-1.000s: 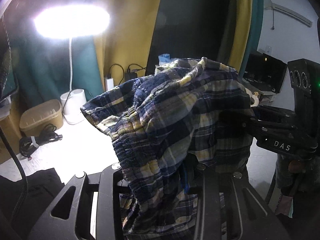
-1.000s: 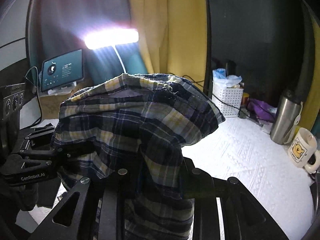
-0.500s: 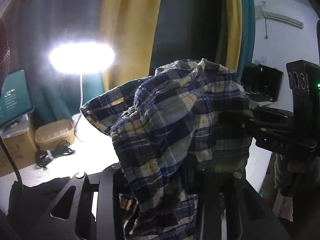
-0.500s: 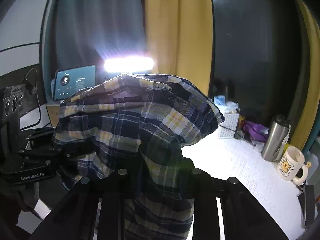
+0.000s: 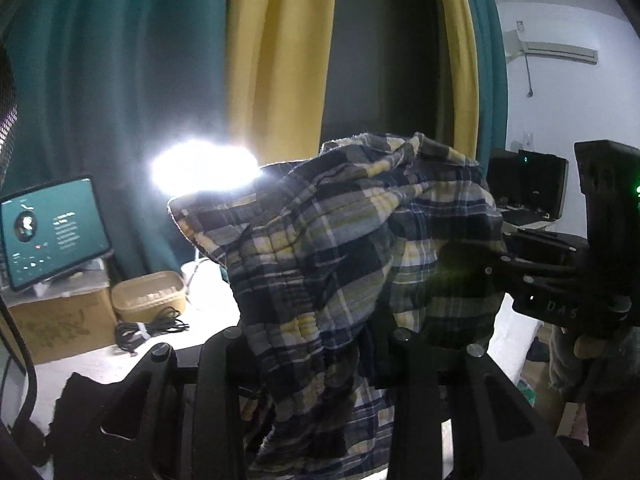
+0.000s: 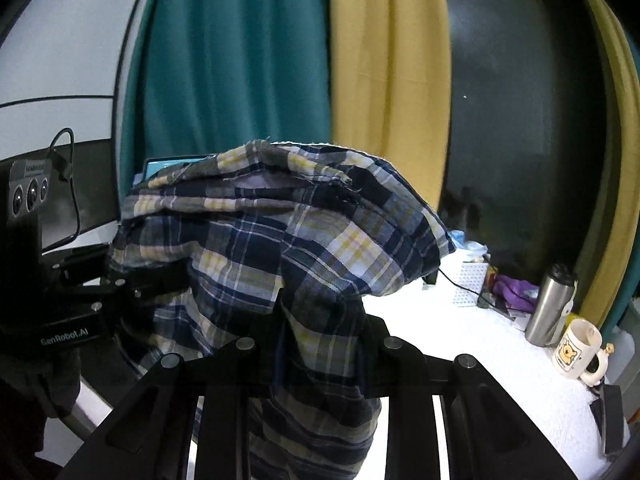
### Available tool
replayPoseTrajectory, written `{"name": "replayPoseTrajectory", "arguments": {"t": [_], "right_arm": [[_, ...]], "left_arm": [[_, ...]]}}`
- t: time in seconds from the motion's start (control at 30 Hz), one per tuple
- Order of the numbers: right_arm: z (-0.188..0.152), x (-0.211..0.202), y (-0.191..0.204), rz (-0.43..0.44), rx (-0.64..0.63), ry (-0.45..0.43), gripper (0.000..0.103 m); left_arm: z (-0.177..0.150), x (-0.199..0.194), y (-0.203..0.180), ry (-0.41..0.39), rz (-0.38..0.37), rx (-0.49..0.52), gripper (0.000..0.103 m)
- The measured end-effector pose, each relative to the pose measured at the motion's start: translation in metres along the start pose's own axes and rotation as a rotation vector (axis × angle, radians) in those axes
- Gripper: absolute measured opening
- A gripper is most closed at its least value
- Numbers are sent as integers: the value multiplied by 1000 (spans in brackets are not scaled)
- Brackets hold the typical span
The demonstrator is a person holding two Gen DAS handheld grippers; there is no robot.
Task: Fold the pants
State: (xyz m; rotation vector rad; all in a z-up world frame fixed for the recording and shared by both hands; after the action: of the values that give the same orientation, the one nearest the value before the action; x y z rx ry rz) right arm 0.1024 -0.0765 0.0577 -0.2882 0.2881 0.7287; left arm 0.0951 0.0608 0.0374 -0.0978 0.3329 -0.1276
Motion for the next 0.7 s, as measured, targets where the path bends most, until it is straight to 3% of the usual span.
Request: {"name": "replayPoseTrajectory", "arguments": {"t": [0.37, 0.7], "right_arm": [[-4, 8, 44, 76, 5, 11, 27], [-31, 63, 61, 160, 37, 118, 27]], "left_arm": [[-16, -31, 35, 9, 57, -10, 33], [-44, -15, 64, 99, 87, -42, 33]]}}
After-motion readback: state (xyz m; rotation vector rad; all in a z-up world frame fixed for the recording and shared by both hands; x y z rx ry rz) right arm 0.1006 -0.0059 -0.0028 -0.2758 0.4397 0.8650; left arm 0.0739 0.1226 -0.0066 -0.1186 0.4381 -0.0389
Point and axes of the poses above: each gripper's, at about its wrist camera, not at the fingertips, and x roughly the way its jaws point, y to its left, z to its top, the point moved 7 cm from there along x, roughly the way its jaws point, and after that the axes turned 6 degrees about -x, right-handed, at the moved point
